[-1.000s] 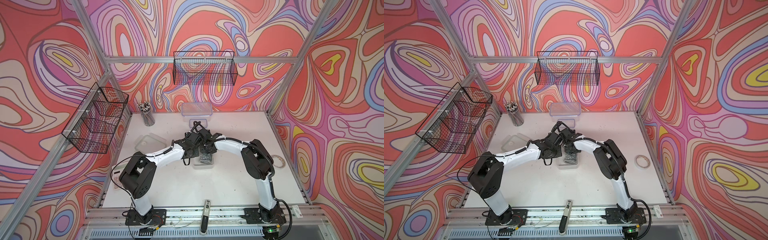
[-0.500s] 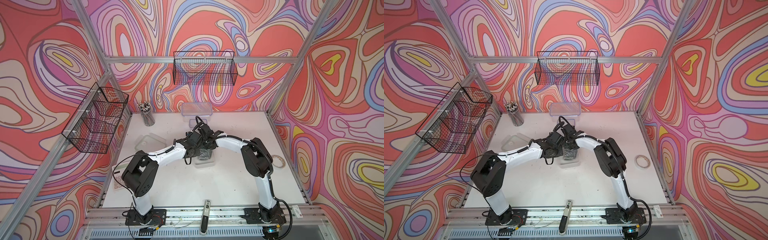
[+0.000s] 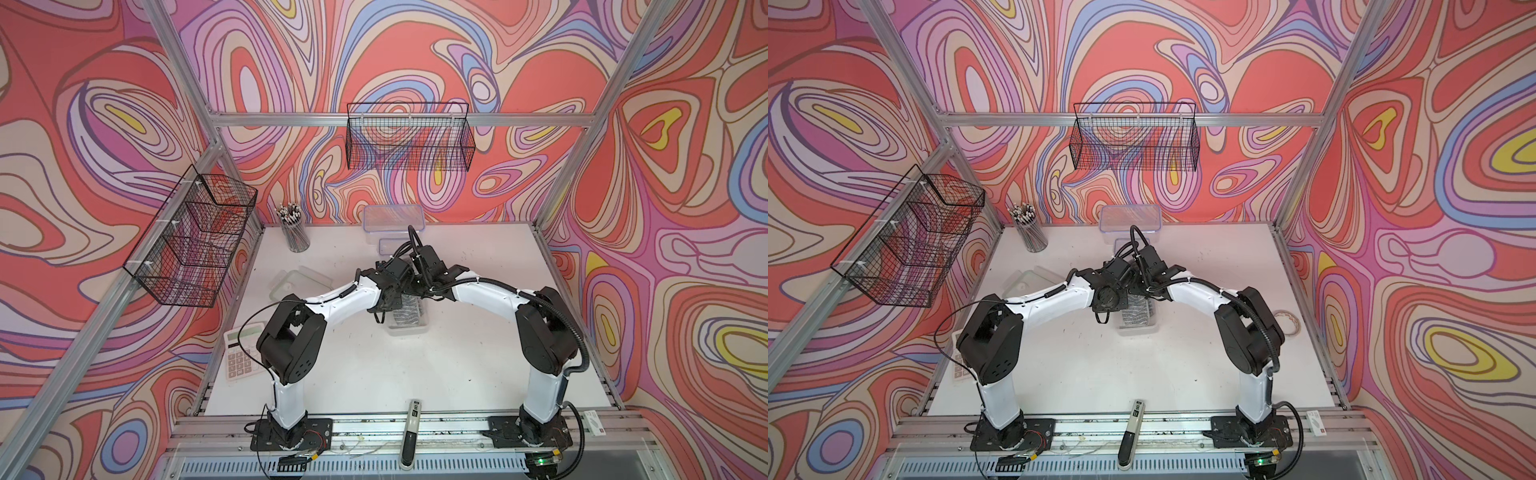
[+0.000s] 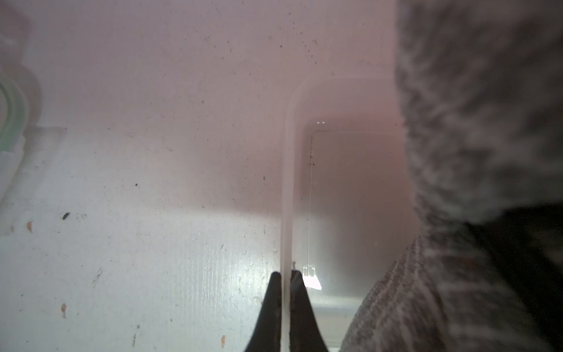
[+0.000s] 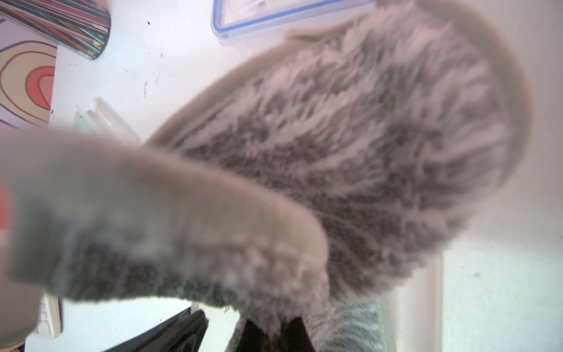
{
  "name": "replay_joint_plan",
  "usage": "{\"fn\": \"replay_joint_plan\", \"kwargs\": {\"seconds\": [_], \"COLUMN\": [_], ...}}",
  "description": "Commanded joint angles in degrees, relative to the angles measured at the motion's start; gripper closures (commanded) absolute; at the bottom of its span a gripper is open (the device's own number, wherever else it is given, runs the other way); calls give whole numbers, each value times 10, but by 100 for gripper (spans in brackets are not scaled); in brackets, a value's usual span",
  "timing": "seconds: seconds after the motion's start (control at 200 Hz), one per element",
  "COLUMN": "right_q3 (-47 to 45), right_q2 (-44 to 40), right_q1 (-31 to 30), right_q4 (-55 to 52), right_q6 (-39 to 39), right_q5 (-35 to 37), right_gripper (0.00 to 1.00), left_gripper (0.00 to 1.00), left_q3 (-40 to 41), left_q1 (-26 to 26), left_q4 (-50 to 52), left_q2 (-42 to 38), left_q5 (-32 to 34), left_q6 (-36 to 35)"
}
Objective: Wipe the insides of the lunch boxes
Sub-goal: Wipe the dirt inside the lunch box, then pick up the lunch box from the center of the board.
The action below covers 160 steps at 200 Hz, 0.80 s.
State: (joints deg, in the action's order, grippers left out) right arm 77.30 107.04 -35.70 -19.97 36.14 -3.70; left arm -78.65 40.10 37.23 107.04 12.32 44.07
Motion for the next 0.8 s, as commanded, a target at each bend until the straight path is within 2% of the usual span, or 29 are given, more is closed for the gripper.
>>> {"fn": "replay_joint_plan", "kwargs": {"seconds": [0.0, 0.095, 0.446, 0.636, 0.796], "right_q3": [-18, -28, -69, -85, -124], "right_q2": [-34, -52, -205, -259, -277], "right_q1": [-4, -4, 13, 55, 104], "right_q4": [-16, -43, -105, -150, -162], "right_q6": [11, 11, 13, 11, 19], "right_q5": [19, 50, 168, 201, 197], "right_gripper": [100, 100, 100, 100, 100], "left_gripper": [100, 100, 100, 100, 100], "left_q3": [-12, -16, -34, -61, -90], "left_q1": [-1, -6, -30, -62, -115], "left_q4": [48, 54, 67, 98, 118], "left_q2": [11, 11, 19, 30, 41], "left_q5": [15, 19, 21, 21, 19], "left_q6": [-5, -6, -15, -15, 5]}}
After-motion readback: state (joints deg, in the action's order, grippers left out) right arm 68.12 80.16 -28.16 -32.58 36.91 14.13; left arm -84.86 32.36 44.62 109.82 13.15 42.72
